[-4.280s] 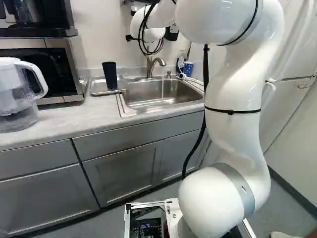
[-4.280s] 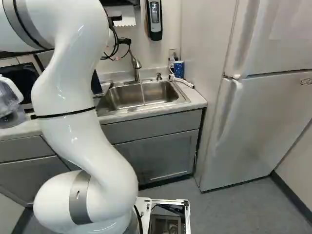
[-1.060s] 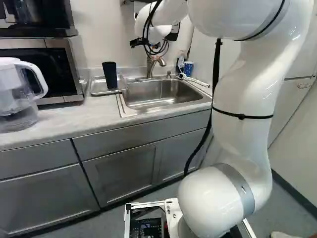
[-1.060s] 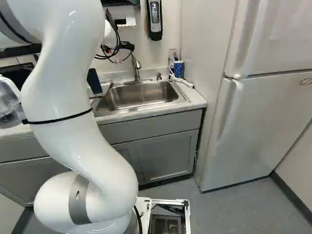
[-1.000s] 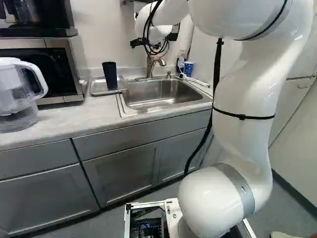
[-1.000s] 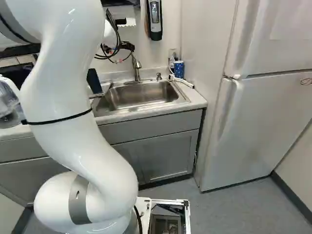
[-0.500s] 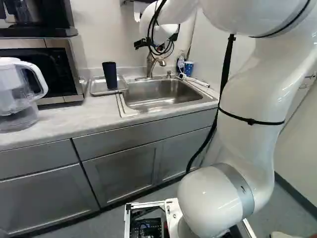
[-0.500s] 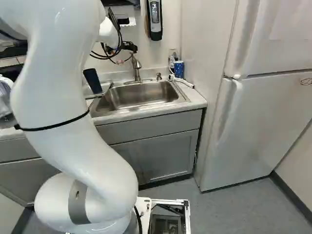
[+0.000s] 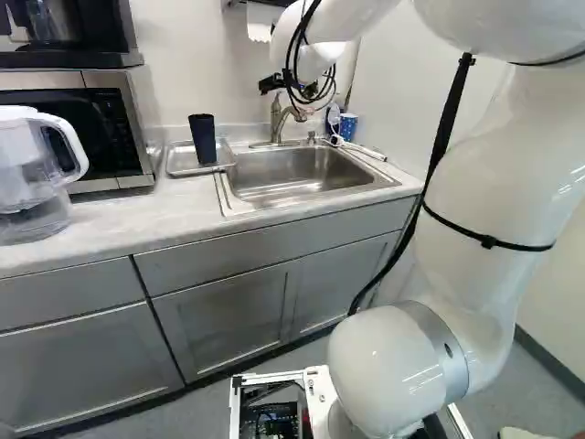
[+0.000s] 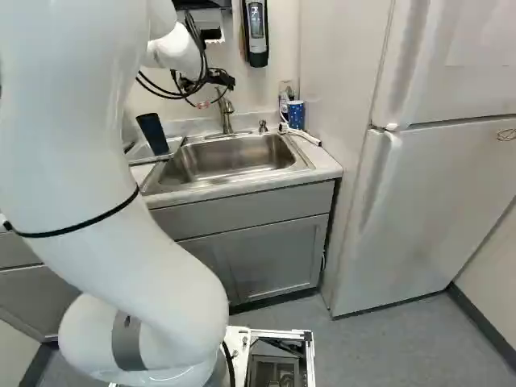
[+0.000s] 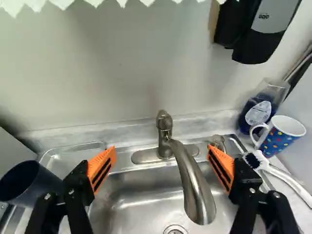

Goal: Rinse the cup and place it in the tray

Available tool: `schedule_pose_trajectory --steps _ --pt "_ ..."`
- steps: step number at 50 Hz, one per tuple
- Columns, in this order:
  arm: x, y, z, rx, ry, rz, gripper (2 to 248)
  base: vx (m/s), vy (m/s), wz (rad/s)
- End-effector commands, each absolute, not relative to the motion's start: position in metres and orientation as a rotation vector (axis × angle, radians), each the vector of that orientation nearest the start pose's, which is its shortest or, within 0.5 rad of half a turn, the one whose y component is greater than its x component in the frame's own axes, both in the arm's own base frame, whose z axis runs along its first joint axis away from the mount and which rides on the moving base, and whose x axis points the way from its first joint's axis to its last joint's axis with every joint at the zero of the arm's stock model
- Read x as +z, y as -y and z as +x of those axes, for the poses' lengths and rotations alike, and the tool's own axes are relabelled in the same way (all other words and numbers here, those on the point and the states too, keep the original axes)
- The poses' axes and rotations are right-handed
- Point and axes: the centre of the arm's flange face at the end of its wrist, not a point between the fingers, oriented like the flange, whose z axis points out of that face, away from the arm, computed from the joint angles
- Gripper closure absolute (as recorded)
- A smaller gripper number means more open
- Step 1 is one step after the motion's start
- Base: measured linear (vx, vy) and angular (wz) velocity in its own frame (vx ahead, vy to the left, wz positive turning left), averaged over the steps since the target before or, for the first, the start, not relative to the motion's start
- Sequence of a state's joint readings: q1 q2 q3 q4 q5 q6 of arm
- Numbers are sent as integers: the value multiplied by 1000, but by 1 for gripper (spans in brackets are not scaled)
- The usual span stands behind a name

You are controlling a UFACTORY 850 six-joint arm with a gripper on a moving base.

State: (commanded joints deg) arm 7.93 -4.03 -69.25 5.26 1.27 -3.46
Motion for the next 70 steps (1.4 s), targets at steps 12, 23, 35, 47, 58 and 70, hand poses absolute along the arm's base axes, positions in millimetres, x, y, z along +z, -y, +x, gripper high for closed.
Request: schedule_pose_trajectory --steps 12,23,35,47,58,70 --pt "673 -61 535 -1644 105 -2583 3 0 0 0" --pt "670 -46 517 -1609 76 -2621 3 0 0 0" --pt "665 -31 495 -1530 47 -2682 3 0 0 0" --pt "658 -23 479 -1414 33 -2749 3 0 0 0" --pt "651 -22 472 -1289 36 -2807 3 0 0 0" --pt "648 -22 468 -1211 40 -2839 3 0 0 0"
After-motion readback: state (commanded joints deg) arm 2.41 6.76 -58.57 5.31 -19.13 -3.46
